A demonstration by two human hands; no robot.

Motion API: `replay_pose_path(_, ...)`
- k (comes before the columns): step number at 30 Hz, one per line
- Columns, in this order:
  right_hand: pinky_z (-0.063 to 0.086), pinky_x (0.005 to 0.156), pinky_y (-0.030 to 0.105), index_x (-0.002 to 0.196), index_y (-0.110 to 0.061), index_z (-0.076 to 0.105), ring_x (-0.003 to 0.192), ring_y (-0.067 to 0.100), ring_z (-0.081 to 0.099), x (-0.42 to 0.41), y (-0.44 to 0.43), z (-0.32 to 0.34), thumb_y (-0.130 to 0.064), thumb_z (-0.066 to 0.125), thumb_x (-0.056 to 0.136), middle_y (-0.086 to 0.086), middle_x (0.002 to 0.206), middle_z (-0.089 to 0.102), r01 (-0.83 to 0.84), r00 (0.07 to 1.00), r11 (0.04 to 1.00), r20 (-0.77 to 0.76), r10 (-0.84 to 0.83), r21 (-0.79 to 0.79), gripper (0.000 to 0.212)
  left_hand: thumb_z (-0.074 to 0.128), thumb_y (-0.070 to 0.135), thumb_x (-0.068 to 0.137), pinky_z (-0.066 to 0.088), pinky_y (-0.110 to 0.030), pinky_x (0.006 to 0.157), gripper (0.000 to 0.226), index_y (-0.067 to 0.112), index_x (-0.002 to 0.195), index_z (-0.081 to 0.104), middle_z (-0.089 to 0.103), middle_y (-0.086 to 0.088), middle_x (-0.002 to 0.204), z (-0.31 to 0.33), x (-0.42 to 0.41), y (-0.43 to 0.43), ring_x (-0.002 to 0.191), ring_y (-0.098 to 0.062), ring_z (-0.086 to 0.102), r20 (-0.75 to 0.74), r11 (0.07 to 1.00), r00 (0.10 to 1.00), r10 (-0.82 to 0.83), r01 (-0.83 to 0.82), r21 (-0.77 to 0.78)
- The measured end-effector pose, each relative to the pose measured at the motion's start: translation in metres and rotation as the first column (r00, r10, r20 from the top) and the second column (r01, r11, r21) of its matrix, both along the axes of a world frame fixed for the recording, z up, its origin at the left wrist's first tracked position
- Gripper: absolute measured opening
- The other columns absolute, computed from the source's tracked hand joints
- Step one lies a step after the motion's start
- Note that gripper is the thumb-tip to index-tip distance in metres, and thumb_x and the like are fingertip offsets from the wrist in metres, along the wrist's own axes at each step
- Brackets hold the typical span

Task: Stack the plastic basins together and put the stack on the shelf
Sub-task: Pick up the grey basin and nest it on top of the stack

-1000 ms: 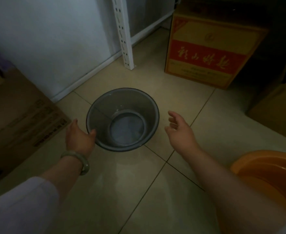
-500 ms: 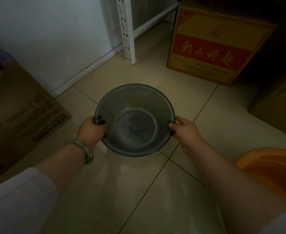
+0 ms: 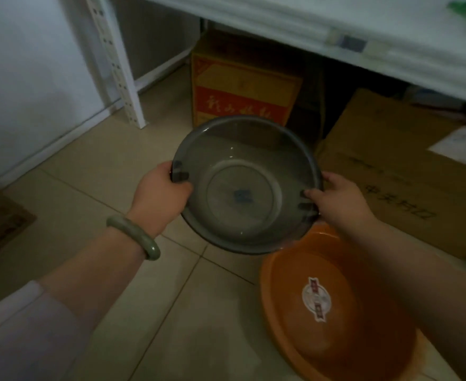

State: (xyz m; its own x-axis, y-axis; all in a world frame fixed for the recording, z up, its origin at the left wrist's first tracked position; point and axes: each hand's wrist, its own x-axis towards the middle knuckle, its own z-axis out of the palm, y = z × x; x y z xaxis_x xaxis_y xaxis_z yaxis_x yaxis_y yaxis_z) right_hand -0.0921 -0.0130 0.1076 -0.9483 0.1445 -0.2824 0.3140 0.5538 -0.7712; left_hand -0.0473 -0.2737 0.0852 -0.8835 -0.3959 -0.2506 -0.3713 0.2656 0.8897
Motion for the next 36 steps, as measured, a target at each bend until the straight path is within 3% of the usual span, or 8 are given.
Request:
replay_pose_path(7, 0.055, 0.055, 0.031, 0.129, -0.028, 0.051, 0.072, 0.016, 0.068, 0.075, 0.107, 0.023, -0.014, 0.06, 0.086, -0.008, 0.082, 0.069, 0.139, 0.99, 0.985, 0.003, -0.14, 0.101, 0.047, 0.058, 0.022, 0.071, 0.055, -0.04, 0.083, 0.035, 0.026, 0.105, 0.063, 0.071, 0.003, 0.093, 0.004, 0.022, 0.096, 0.089, -0.019, 0.066, -0.012, 0.947, 0.95, -0.312, 0.31, -0.089)
replay_pose_path(13, 0.051, 0.081, 0.038, 0.135, -0.027, 0.047, 0.081, 0.019, 0.06, 0.118, 0.152, -0.015, -0.021, 0.055, 0.087, 0.007, 0.108, 0.067, 0.147, 0.984, 0.961, 0.064, -0.166, 0.236, 0.049, 0.059, 0.019, 0.077, 0.049, -0.031, 0.079, 0.035, 0.025, 0.111, 0.058, 0.068, 0.002, 0.097, -0.023, 0.039, 0.148, 0.092, -0.02, 0.063, 0.088, 0.874, 0.899, -0.43, 0.438, -0.209)
replay_pose_path(20, 0.041, 0.074, 0.028, 0.127, -0.024, 0.055, 0.085, 0.015, 0.052, 0.14, 0.18, -0.042, -0.018, 0.055, 0.087, -0.002, 0.101, 0.062, 0.096, 0.991, 0.958, 0.062, -0.117, 0.272, 0.041, 0.059, 0.024, 0.078, 0.044, -0.025, 0.077, 0.039, 0.029, 0.117, 0.055, 0.06, 0.007, 0.104, -0.043, 0.047, 0.171, 0.096, -0.013, 0.056, 0.181, 0.782, 0.835, -0.519, 0.55, -0.295)
replay_pose_path(23, 0.045, 0.094, 0.039, 0.129, -0.019, 0.055, 0.113, 0.024, 0.053, 0.143, 0.187, -0.06, -0.023, 0.06, 0.083, 0.008, 0.127, 0.058, 0.079, 0.993, 0.932, 0.05, -0.103, 0.354, 0.046, 0.059, 0.029, 0.074, 0.047, -0.037, 0.095, 0.052, 0.033, 0.125, 0.048, 0.055, 0.001, 0.121, -0.054, 0.049, 0.174, 0.114, -0.02, 0.053, 0.209, 0.768, 0.825, -0.525, 0.565, -0.301)
replay_pose_path(25, 0.032, 0.109, 0.044, 0.135, -0.02, 0.049, 0.134, 0.025, 0.037, 0.144, 0.19, -0.067, -0.027, 0.06, 0.083, 0.008, 0.146, 0.044, 0.075, 0.989, 0.92, 0.087, -0.117, 0.384, 0.053, 0.06, 0.029, 0.077, 0.038, -0.039, 0.104, 0.064, 0.034, 0.136, 0.037, 0.041, -0.004, 0.141, -0.057, 0.052, 0.178, 0.129, -0.024, 0.042, 0.261, 0.742, 0.815, -0.517, 0.579, -0.338)
replay_pose_path(28, 0.024, 0.113, 0.042, 0.142, -0.024, 0.038, 0.142, 0.024, 0.025, 0.146, 0.191, -0.075, -0.024, 0.059, 0.085, 0.006, 0.152, 0.034, 0.057, 0.99, 0.938, 0.1, -0.097, 0.342, 0.061, 0.062, 0.03, 0.078, 0.034, -0.038, 0.106, 0.081, 0.035, 0.145, 0.016, 0.022, -0.004, 0.152, -0.063, 0.055, 0.181, 0.137, -0.025, 0.031, 0.321, 0.706, 0.789, -0.524, 0.613, -0.354)
replay_pose_path(31, 0.027, 0.112, 0.043, 0.146, -0.024, 0.028, 0.141, 0.024, 0.028, 0.146, 0.192, -0.081, -0.022, 0.058, 0.085, 0.004, 0.152, 0.035, 0.051, 0.992, 0.961, 0.094, -0.079, 0.272, 0.068, 0.065, 0.034, 0.075, 0.034, -0.041, 0.108, 0.094, 0.044, 0.146, 0.004, 0.012, -0.003, 0.156, -0.071, 0.055, 0.178, 0.138, -0.028, 0.029, 0.358, 0.713, 0.774, -0.521, 0.626, -0.316)
replay_pose_path(36, 0.034, 0.107, 0.045, 0.15, -0.029, 0.01, 0.136, 0.028, 0.037, 0.144, 0.194, -0.088, -0.024, 0.058, 0.087, 0.001, 0.153, 0.032, 0.087, 0.977, 0.993, 0.189, -0.102, 0.083, 0.08, 0.066, 0.023, 0.075, 0.039, -0.04, 0.105, 0.096, 0.05, 0.144, 0.006, 0.023, 0.0, 0.148, -0.075, 0.053, 0.174, 0.129, -0.027, 0.04, 0.352, 0.813, 0.792, -0.5, 0.569, -0.125)
